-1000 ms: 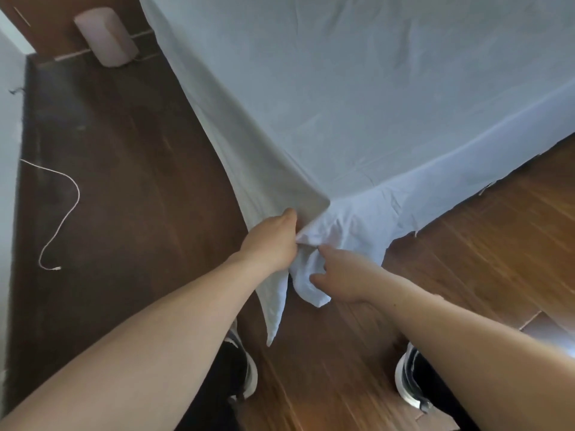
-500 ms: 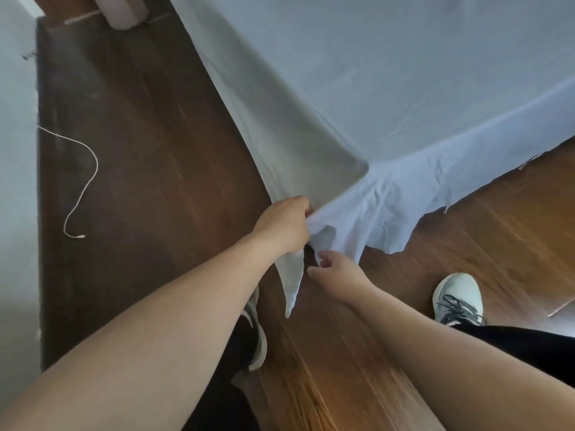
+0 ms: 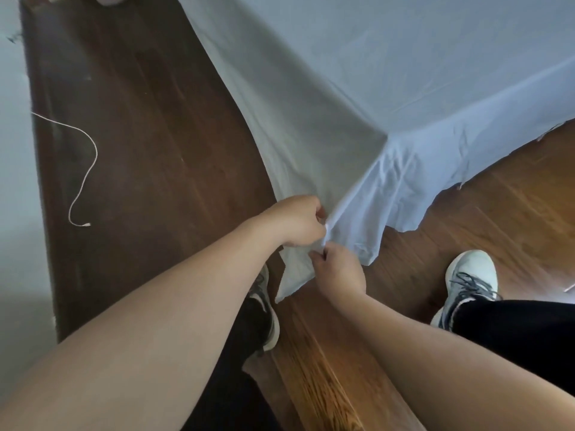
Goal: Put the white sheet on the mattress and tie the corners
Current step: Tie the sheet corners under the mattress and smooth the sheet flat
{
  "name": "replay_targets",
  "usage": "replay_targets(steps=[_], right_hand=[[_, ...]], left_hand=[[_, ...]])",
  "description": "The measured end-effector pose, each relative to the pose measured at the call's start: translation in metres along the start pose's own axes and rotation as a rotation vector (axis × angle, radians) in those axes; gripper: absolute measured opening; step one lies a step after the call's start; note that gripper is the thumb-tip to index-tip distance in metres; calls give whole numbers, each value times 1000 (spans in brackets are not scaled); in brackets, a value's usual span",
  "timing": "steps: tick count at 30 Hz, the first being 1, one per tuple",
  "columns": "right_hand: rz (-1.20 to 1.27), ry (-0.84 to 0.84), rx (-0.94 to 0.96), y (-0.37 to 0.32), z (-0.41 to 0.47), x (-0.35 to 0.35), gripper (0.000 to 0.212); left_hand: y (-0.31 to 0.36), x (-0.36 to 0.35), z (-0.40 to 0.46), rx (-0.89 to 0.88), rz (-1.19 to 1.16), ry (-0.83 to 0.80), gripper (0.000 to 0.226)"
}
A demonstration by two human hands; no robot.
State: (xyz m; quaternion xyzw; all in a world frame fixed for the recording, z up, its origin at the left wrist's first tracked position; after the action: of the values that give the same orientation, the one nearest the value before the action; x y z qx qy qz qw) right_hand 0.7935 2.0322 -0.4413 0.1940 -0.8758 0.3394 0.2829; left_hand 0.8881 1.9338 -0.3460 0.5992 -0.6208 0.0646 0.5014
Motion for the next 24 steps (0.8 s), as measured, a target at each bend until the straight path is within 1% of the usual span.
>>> replay_targets(steps=[2, 4, 5, 6, 8, 9, 10, 12, 13, 14, 15, 16, 17, 18, 19, 21, 22, 24], right_hand=[[31, 3, -37, 9, -5, -2, 34], [43, 23, -45, 12, -13, -2, 44], [48, 32, -38, 12, -16, -2, 48], [55, 36, -31, 11, -22, -2, 51], [52, 30, -9, 7, -31, 0, 53], [52, 20, 20, 6, -34, 0, 53], [54, 2, 60, 5, -37, 1, 53], [59, -27, 159, 6, -37, 3, 53], [58, -42, 195, 7, -39, 6, 51], [56, -67, 191, 7, -40, 11, 47], [63, -87, 175, 7, -40, 17, 37], [96, -92, 141, 7, -42, 28, 23], [171, -91, 102, 7, -44, 40, 9], [264, -74, 57, 6, -44, 51, 7], [349, -44, 40, 6, -44, 61, 9], [392, -1, 53, -1, -40, 78, 13], [368, 0, 63, -8, -39, 83, 22], [300, -13, 39, -24, -36, 88, 48]], left_hand=[[2, -5, -2, -7, 85, -96, 35], [6, -12, -4, -26, 157, -144, 25], [8, -16, -6, -28, 175, -151, 28], [12, -19, -8, -20, 181, -146, 36], [19, -26, -11, 11, 173, -79, 47], [22, -29, -12, 22, 192, -21, 47], [23, -30, -13, 26, 225, 38, 44], [23, -31, -12, 8, 294, 118, 23], [23, -29, -12, -1, 314, 141, 14], [22, -28, -12, 0, 328, 143, 14], [22, -26, -12, -3, 346, 135, 16], [21, -25, -13, -10, 357, 124, 17], [21, -23, -13, -20, 376, 113, 15], [20, -22, -13, -27, 393, 99, 14], [19, -21, -13, -41, 402, 89, 13], [17, -20, -12, -60, 421, 71, 11], [18, -19, -13, -67, 426, 59, 11], [19, -19, -13, -85, 431, 24, 12]])
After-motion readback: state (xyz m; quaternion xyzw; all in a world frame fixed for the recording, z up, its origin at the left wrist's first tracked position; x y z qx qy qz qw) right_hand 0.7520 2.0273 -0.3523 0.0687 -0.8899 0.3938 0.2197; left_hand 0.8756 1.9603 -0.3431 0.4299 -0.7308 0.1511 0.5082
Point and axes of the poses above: each hand's wrist, its own z-axis towards the middle knuckle, its own x-axis out of the back of the hand, y = z × x, the point moved 1 cm from there along z, towards the middle knuckle, and after that the axes turned 13 degrees about -x, right-handed, at the moved point
